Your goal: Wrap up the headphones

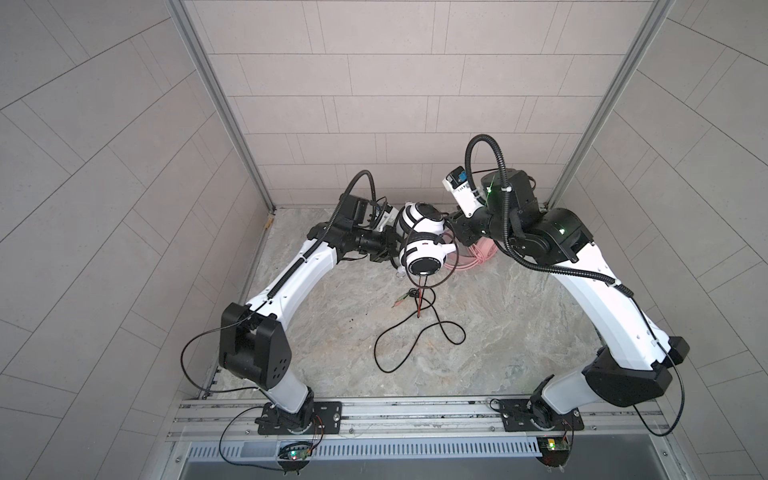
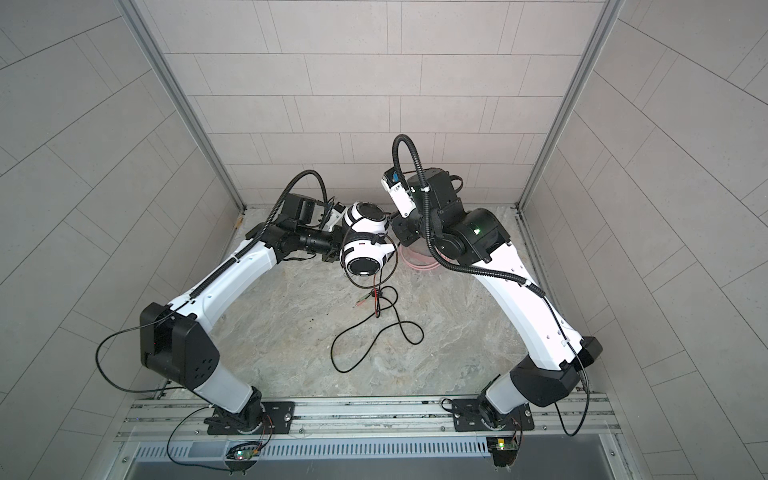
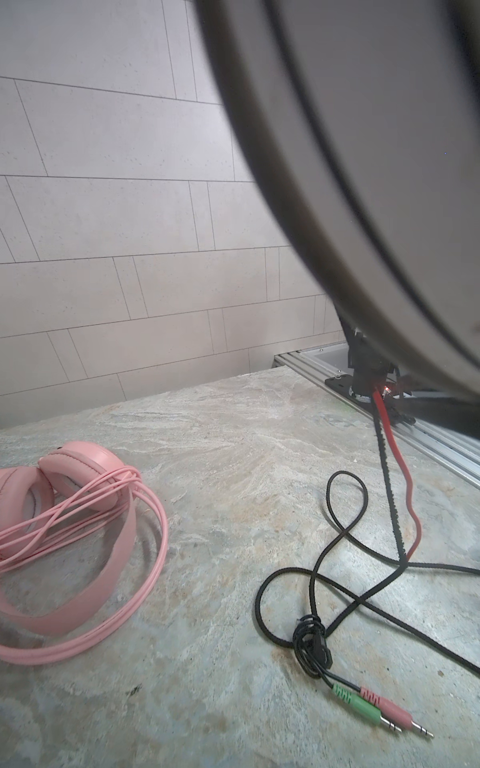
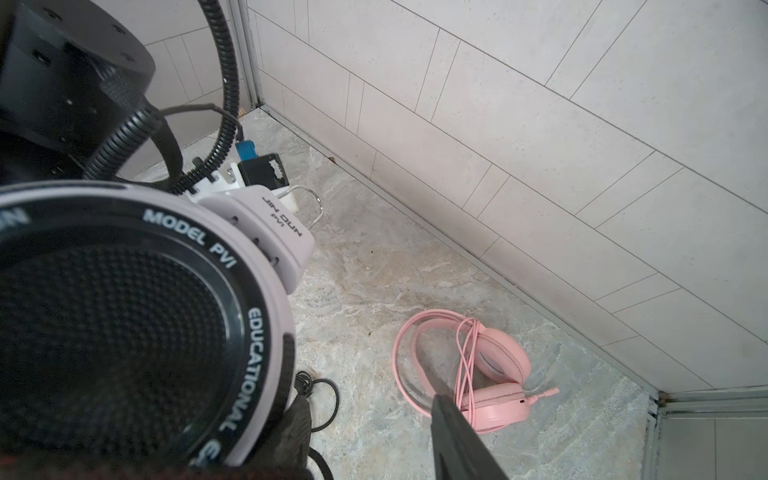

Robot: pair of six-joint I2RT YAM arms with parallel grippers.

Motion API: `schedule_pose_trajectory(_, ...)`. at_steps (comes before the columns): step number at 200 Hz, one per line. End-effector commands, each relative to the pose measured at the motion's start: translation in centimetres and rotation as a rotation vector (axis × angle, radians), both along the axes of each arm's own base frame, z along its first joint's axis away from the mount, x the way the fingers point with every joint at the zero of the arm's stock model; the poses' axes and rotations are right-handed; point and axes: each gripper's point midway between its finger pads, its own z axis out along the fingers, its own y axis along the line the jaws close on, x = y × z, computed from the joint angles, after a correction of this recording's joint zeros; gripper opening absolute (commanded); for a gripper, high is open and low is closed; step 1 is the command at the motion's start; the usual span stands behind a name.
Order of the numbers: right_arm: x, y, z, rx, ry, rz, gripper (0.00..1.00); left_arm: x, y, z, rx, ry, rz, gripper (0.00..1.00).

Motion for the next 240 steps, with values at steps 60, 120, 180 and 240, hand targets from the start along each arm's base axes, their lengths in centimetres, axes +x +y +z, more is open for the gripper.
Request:
schedule_pose_trajectory(60, -2.1, -0.6, 2.8, 0.084, -0.031, 0.022, 0.67, 0.6, -1.3, 2.0, -0.129, 0.013, -0.029, 0.0)
schedule_pose_trajectory(120, -2.5, -2.0, 5.2, 0.24, -0.033, 0.02, 0.76, 0.7, -1.4, 1.4, -0.144, 0.036, -0.03, 0.0)
schedule_pose_trajectory(180, -1.3, -3.3, 2.2, 0.208, 0.031, -0.042, 0.74, 1.2, -1.2, 3.3, -0.208, 0.02, -0.012, 0.0)
schedule_pose_trajectory(240, 0.2, -2.8, -1.2, 0.231, 0.072, -0.045, 0.39, 1.3, -1.0, 4.8, -0.233, -0.003, -0.001, 0.0)
